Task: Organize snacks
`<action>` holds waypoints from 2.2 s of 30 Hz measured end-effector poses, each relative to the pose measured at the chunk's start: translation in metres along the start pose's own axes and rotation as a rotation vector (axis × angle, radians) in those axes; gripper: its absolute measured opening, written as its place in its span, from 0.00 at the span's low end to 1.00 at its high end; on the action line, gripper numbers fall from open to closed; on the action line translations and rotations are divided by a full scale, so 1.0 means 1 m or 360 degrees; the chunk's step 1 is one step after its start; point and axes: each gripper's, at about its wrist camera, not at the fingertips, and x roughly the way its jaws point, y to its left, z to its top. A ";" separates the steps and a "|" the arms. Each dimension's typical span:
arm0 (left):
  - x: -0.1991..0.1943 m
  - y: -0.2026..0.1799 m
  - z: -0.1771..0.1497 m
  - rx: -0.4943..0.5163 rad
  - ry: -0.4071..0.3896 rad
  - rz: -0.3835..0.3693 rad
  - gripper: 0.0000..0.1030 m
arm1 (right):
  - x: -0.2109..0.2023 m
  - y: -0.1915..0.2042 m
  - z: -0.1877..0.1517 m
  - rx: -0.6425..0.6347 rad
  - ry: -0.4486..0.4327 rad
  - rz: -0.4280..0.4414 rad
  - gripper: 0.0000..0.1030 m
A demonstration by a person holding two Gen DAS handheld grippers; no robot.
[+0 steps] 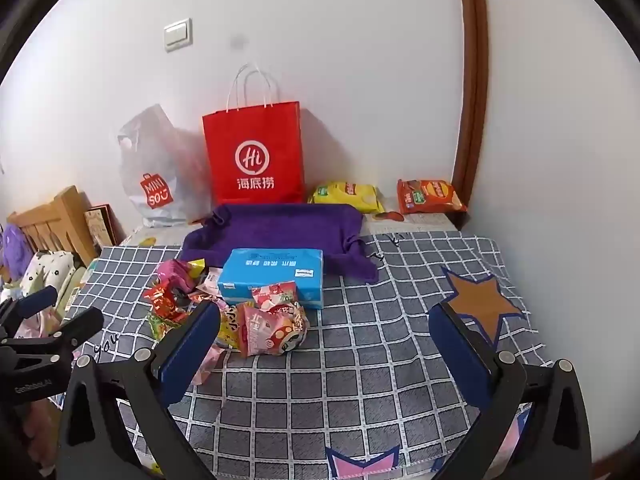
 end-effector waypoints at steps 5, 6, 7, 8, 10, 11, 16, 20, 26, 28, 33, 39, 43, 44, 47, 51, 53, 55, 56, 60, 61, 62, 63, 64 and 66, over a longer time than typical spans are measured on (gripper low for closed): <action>-0.006 -0.004 0.001 0.0012 -0.0023 0.0015 1.00 | -0.009 -0.005 -0.002 0.0036 -0.0013 0.0025 1.00; -0.007 -0.005 0.001 0.0009 -0.0019 0.0014 0.99 | -0.009 -0.005 -0.001 0.0031 0.0006 0.0019 1.00; -0.008 -0.006 0.001 0.0005 -0.0018 0.0014 0.99 | -0.010 -0.006 0.001 0.0029 0.0014 0.0012 1.00; -0.009 -0.008 0.002 0.0004 -0.0023 0.0014 0.99 | -0.014 -0.002 0.000 0.0018 0.0000 -0.0004 1.00; -0.010 -0.004 0.003 -0.0008 -0.0033 -0.0036 0.99 | -0.016 -0.002 -0.004 0.0022 -0.0015 0.0002 1.00; -0.011 -0.004 0.003 -0.0012 -0.0035 -0.0037 0.99 | -0.016 -0.002 -0.004 0.0020 -0.0013 0.0001 1.00; -0.011 -0.001 0.006 -0.0033 -0.0028 -0.0051 0.99 | -0.015 -0.001 -0.003 0.0015 -0.0004 -0.0004 1.00; -0.010 0.001 0.004 -0.0050 -0.0028 -0.0056 0.99 | -0.015 0.000 -0.004 0.0016 -0.0008 0.0000 1.00; -0.010 0.002 0.004 -0.0047 -0.0031 -0.0058 0.99 | -0.017 0.002 -0.004 0.0010 -0.0018 0.0006 1.00; -0.010 0.002 0.004 -0.0048 -0.0030 -0.0055 0.99 | -0.018 0.002 -0.004 0.0009 -0.0022 0.0009 1.00; -0.011 0.002 0.005 -0.0047 -0.0030 -0.0061 0.99 | -0.019 0.002 -0.004 0.0005 -0.0027 0.0015 1.00; -0.013 -0.002 0.004 -0.0032 -0.0038 -0.0061 0.99 | -0.021 0.002 -0.005 0.0009 -0.0034 0.0014 1.00; -0.014 -0.004 0.002 -0.0024 -0.0044 -0.0060 0.99 | -0.022 0.002 -0.005 0.0010 -0.0042 0.0022 1.00; -0.014 -0.004 0.002 -0.0023 -0.0045 -0.0060 0.99 | -0.023 0.001 -0.005 0.0011 -0.0043 0.0024 1.00; -0.014 -0.004 0.003 -0.0018 -0.0049 -0.0061 0.99 | -0.023 0.001 -0.005 0.0013 -0.0042 0.0030 1.00; -0.015 -0.003 0.004 -0.0020 -0.0054 -0.0064 0.99 | -0.023 0.001 -0.004 0.0012 -0.0045 0.0028 1.00; -0.016 -0.003 0.004 -0.0019 -0.0055 -0.0064 0.99 | -0.023 0.001 -0.004 0.0012 -0.0045 0.0028 1.00; -0.017 -0.004 0.004 -0.0017 -0.0059 -0.0062 0.99 | -0.023 0.001 -0.004 0.0012 -0.0046 0.0025 1.00; -0.017 -0.004 0.005 -0.0018 -0.0060 -0.0062 0.99 | -0.024 0.001 -0.004 0.0010 -0.0048 0.0025 1.00; -0.018 -0.003 0.005 -0.0018 -0.0065 -0.0062 0.99 | -0.026 0.002 -0.003 0.0008 -0.0057 0.0026 1.00; -0.018 -0.004 0.005 -0.0017 -0.0064 -0.0063 0.99 | -0.026 0.003 -0.003 0.0007 -0.0057 0.0027 1.00; -0.018 -0.004 0.005 -0.0017 -0.0064 -0.0063 0.99 | -0.026 0.003 -0.003 0.0004 -0.0058 0.0028 1.00; -0.018 -0.004 0.005 -0.0016 -0.0066 -0.0063 0.99 | -0.026 0.004 -0.003 0.0001 -0.0059 0.0027 1.00; -0.018 -0.003 0.005 -0.0016 -0.0066 -0.0063 0.99 | -0.027 0.004 -0.004 -0.0001 -0.0060 0.0025 1.00; -0.018 -0.003 0.005 -0.0014 -0.0068 -0.0061 0.99 | -0.027 0.004 -0.004 -0.0002 -0.0063 0.0025 1.00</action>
